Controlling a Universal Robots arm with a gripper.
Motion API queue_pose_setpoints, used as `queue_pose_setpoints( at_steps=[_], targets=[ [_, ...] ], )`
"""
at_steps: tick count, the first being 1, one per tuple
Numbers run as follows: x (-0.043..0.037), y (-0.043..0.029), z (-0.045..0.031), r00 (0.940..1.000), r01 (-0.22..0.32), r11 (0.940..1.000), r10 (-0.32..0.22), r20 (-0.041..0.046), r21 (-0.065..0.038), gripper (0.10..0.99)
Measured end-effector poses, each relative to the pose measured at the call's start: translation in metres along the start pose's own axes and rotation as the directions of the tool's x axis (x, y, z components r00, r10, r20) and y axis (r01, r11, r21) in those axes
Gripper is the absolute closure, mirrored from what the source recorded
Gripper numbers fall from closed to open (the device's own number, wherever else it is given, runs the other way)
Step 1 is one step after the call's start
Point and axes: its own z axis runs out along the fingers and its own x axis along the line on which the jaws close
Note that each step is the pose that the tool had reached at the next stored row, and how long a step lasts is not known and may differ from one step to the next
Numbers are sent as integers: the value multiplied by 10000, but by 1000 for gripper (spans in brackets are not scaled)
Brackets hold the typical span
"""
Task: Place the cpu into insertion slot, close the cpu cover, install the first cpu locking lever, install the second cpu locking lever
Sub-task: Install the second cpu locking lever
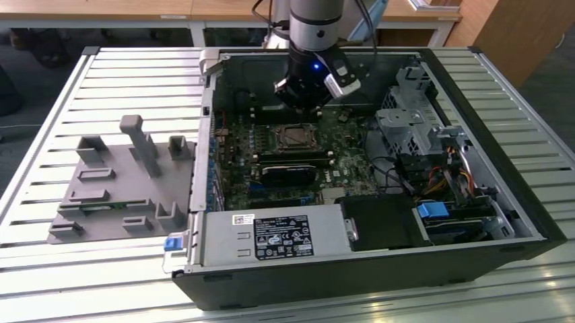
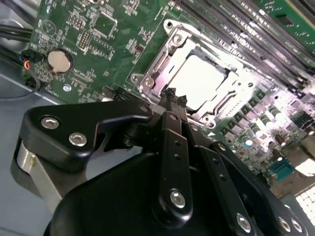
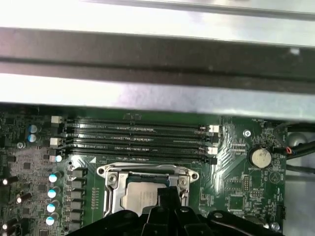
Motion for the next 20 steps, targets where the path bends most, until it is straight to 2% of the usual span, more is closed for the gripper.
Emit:
queue_pose_setpoints(
  at_steps=[4,10,18,20],
  targets=[
    [3,-81,-3,10000,-1,10000,1,-1,-4,980],
    [9,-228,-8,10000,-4,10000,4,-18,-91,980],
    [4,-364,-13,9999,-14,9998,11,-157,-175,980],
    [4,-395,-14,9999,-14,9998,11,-167,-177,980]
  ],
)
